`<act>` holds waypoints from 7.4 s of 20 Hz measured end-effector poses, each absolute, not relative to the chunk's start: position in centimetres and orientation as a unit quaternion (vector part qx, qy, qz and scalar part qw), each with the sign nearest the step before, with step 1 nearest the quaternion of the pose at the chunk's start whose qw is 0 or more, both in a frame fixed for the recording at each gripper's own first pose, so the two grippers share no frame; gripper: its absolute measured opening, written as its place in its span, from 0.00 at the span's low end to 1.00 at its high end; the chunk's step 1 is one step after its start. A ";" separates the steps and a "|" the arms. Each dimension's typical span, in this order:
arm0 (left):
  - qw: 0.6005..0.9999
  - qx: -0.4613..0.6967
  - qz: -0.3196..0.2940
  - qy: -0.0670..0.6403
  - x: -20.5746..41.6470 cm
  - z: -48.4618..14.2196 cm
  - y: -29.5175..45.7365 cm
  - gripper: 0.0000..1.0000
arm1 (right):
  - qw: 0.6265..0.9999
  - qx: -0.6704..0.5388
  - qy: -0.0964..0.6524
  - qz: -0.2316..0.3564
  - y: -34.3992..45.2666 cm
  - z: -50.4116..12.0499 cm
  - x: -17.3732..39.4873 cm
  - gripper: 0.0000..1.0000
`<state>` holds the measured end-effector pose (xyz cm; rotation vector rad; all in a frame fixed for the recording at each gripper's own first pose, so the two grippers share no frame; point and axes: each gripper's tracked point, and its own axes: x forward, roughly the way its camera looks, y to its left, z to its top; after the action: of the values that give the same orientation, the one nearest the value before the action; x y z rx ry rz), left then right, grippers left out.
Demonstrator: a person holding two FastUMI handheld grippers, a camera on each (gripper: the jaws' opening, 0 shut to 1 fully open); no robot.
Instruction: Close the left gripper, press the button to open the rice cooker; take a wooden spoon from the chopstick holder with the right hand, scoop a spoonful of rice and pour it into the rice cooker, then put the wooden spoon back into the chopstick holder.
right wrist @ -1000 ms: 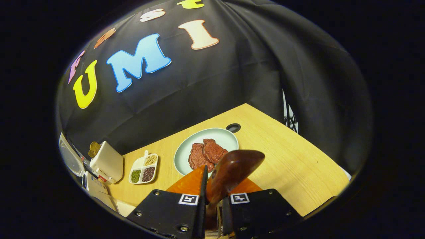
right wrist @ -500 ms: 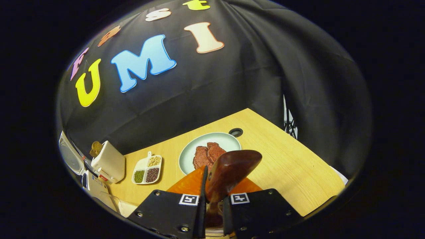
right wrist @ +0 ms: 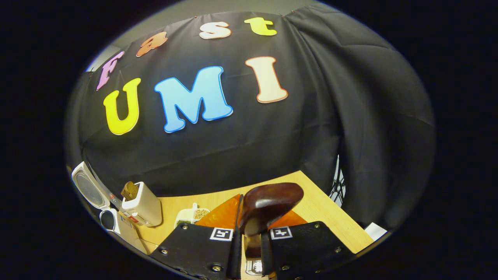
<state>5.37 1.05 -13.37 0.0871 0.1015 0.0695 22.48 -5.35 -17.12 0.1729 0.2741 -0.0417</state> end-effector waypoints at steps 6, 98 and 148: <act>0.997 0.038 0.051 0.045 3.7 -13.5 4.6 0.97 | 0.994 0.013 0.098 0.048 4.5 -13.2 20.6 0.20; 0.988 0.081 0.107 0.070 1.4 -15.7 14.9 0.99 | 0.795 0.475 0.315 0.208 21.5 -31.4 15.7 0.20; 0.979 0.007 0.177 0.103 -6.2 -22.3 19.4 0.96 | 0.913 -0.103 0.095 0.383 52.8 -23.2 12.7 0.20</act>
<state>-6.17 19.38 -22.34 0.0140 0.2066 0.3561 12.73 52.84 -23.23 -0.2129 0.1951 0.7899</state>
